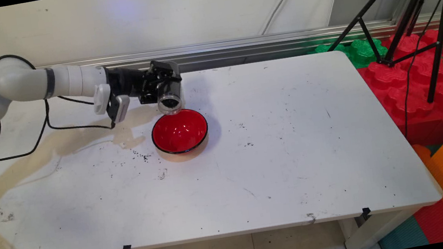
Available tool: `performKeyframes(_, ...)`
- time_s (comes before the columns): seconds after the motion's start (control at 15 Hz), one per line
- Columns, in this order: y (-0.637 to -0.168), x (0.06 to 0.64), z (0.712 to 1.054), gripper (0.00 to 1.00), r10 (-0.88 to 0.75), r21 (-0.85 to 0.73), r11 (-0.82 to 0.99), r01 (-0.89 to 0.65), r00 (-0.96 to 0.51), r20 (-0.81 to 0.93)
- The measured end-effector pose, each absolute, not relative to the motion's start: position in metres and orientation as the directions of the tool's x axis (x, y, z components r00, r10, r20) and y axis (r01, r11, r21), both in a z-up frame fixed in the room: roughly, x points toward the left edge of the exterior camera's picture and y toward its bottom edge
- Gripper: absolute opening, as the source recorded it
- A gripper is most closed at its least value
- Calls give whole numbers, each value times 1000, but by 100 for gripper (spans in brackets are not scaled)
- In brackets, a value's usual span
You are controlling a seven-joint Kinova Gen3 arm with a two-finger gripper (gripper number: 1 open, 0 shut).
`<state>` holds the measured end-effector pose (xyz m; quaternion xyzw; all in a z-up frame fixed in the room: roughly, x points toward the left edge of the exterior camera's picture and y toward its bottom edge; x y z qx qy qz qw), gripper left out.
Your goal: Pour the black seasoning powder in the red bowl
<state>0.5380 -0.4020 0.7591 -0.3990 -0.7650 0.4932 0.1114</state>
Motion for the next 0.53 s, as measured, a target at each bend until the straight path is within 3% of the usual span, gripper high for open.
performKeyframes(0.53, -397, 532, 765, 0, 739, -789, 48, 612, -553, -384)
